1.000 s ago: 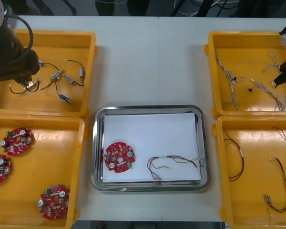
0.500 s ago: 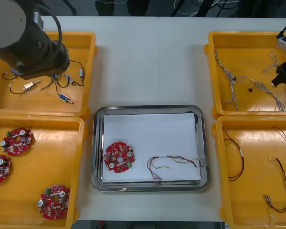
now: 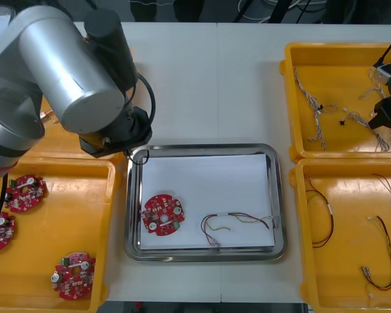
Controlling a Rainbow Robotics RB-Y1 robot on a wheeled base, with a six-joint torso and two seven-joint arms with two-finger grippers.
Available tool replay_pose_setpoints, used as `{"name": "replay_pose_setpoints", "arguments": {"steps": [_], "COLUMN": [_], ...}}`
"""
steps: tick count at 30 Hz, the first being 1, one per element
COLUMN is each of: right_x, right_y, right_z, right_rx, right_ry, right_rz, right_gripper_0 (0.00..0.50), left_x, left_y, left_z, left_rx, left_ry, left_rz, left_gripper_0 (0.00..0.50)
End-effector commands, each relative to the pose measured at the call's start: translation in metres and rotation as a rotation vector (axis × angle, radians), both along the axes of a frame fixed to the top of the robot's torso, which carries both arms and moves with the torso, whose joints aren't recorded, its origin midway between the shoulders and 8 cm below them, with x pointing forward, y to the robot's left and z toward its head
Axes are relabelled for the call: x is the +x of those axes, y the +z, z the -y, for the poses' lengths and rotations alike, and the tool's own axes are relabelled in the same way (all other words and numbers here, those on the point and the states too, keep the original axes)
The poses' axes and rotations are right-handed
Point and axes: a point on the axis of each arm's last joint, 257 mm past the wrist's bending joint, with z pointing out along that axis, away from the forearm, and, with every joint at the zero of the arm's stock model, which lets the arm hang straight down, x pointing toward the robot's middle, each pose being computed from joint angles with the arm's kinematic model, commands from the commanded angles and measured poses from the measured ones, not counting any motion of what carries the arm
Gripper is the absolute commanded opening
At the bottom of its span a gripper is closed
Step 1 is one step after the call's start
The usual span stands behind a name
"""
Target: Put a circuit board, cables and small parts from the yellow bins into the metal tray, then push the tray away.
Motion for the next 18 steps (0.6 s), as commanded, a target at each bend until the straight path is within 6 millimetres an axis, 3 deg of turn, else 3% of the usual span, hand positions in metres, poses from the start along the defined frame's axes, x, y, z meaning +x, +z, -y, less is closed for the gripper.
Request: {"name": "replay_pose_setpoints", "arguments": {"steps": [1,8,18], "right_x": [0.016,0.02,0.017], "right_y": [0.03,0.019,-0.009], "right_z": [0.009,0.005,0.002], "right_rx": [-0.017,-0.004,0.034], "right_ry": [-0.001,-0.013,-0.033], "right_rz": [0.07,0.075,0.074], "right_gripper_0": [0.5,0.5,0.5], "left_x": [0.0,0.002,0.01], "left_y": [0.002,-0.03,-0.069], "left_z": [0.037,0.055,0.057], "left_rx": [0.018,0.039,0.069], "left_ry": [-0.107,-0.135,-0.133], "left_rz": [0.051,0.034,0.045], "left_gripper_0": [0.0,0.0,0.0]}}
